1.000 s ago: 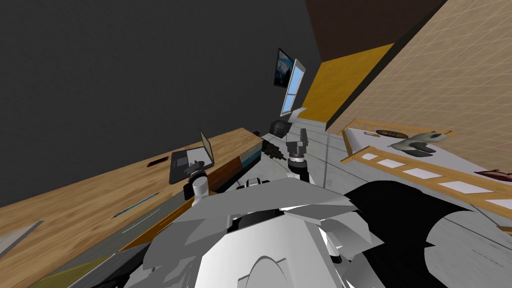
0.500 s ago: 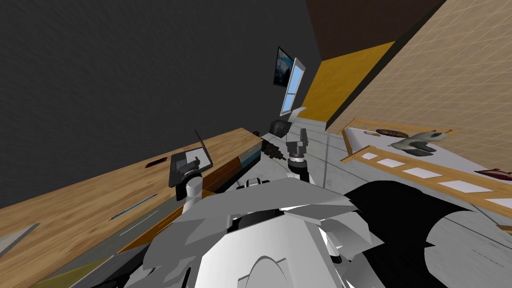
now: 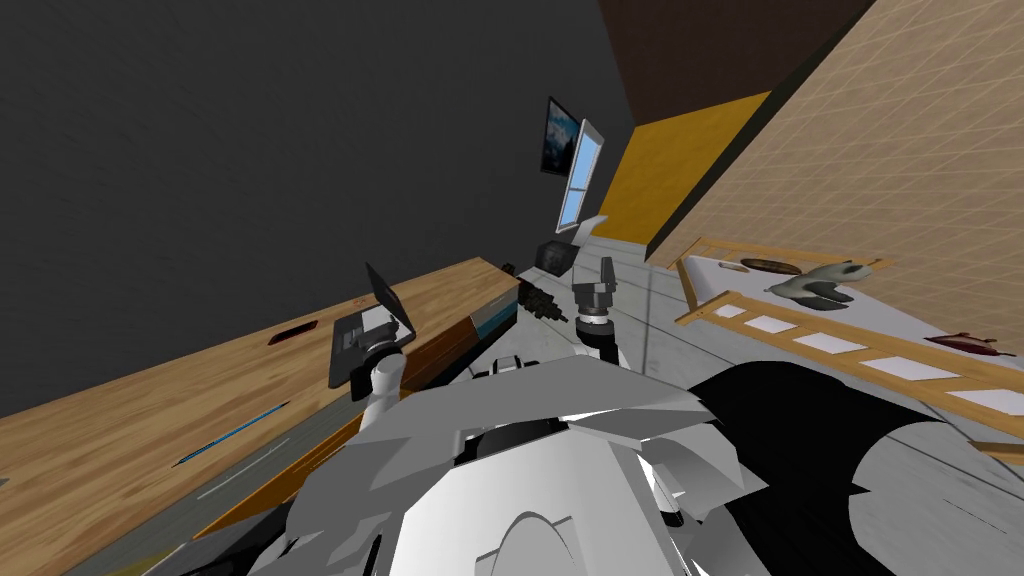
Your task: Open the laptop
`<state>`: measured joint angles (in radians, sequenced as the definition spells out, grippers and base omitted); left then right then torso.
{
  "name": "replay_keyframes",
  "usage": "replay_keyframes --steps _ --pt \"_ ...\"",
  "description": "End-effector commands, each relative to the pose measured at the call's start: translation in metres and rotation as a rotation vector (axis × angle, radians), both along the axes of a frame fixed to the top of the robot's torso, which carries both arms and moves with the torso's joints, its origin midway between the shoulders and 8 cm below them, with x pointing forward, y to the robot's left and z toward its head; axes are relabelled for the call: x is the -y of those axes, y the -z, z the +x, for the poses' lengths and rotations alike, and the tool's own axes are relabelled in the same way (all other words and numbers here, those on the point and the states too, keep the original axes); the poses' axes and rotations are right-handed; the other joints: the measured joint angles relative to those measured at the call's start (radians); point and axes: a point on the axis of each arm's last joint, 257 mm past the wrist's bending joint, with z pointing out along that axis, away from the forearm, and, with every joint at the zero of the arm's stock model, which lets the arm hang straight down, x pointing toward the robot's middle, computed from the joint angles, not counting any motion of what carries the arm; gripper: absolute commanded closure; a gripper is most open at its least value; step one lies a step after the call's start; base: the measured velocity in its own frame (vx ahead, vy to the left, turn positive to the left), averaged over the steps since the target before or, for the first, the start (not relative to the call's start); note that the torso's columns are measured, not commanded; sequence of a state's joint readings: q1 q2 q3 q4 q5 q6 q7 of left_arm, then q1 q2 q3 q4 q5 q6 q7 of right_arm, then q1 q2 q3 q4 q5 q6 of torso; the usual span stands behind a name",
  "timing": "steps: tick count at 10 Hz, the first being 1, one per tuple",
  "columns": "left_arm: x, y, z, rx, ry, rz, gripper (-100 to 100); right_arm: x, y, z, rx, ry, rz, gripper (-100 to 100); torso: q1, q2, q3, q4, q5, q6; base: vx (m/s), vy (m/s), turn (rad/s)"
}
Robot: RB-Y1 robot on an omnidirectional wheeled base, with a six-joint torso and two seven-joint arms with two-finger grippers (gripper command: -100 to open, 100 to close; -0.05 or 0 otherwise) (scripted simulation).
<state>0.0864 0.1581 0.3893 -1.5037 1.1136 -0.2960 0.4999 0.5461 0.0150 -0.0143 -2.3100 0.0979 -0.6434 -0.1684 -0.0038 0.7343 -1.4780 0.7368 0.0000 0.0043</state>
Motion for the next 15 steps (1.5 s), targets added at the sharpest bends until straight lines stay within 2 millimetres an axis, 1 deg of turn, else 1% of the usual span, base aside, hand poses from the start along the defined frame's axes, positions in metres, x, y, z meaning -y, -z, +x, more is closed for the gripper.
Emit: replay_keyframes --steps 1,3,5,6,7,9,10,11,12,14,15 --pt "0.022 0.024 0.000 -0.008 -0.007 -0.049 -100 0.000 0.000 0.000 0.000 0.000 0.000 0 0.000 -0.001 -0.001 -0.002 0.003 0.003 0.028 -0.083 -0.039" --pt "0.038 0.039 -0.001 -0.005 -0.013 -0.101 -100 0.000 0.000 0.000 0.000 0.000 0.000 0 0.005 -0.002 -0.001 -0.003 0.005 0.003 0.005 -0.030 -0.026" --pt "0.056 0.053 -0.002 -0.003 -0.019 -0.156 -100 0.000 0.000 0.000 0.000 0.000 0.000 0 0.004 -0.001 0.000 -0.002 0.004 0.001 0.001 -0.003 -0.001" --pt "0.061 0.058 -0.002 -0.002 -0.020 -0.173 -100 0.000 0.000 0.000 0.000 0.000 0.000 0 0.002 -0.001 0.000 -0.002 0.003 0.001 0.003 0.005 0.018" --pt "0.051 0.045 0.000 0.010 -0.032 -0.150 -100 0.000 0.000 0.000 0.000 0.000 0.000 0 0.001 -0.002 -0.001 -0.004 0.004 0.004 0.000 0.000 0.000" --pt "0.048 0.040 -0.001 0.012 -0.049 -0.150 -100 0.000 0.000 0.000 0.000 0.000 0.000 0 0.006 0.000 0.000 0.000 0.001 -0.003 0.034 0.065 -0.058" --pt "0.049 0.041 -0.001 0.013 -0.045 -0.152 -100 0.000 0.000 0.000 0.000 0.000 0.000 0 0.007 0.001 0.000 0.000 0.001 -0.004 0.018 0.030 -0.016" --pt "0.051 0.044 0.000 0.011 -0.036 -0.150 100 0.000 0.000 0.000 0.000 0.000 0.000 0 0.005 0.002 0.001 0.000 0.001 -0.005 -0.030 -0.036 0.084" --pt "0.051 0.042 0.001 0.010 -0.038 -0.149 100 0.000 0.000 0.000 0.000 0.000 0.000 0 0.002 0.005 0.003 0.001 0.000 -0.005 -0.020 -0.025 0.026" --pt "0.040 0.047 -0.016 0.058 -0.070 -0.196 100 0.000 0.000 0.000 0.000 0.000 0.000 0 0.005 0.004 0.002 0.001 0.000 -0.004 -0.011 0.028 -0.170" --pt "0.040 0.047 -0.016 0.068 -0.069 -0.209 100 0.000 0.000 0.000 0.000 0.000 0.000 0 0.006 0.004 0.002 0.001 0.001 -0.004 -0.017 0.042 -0.043"
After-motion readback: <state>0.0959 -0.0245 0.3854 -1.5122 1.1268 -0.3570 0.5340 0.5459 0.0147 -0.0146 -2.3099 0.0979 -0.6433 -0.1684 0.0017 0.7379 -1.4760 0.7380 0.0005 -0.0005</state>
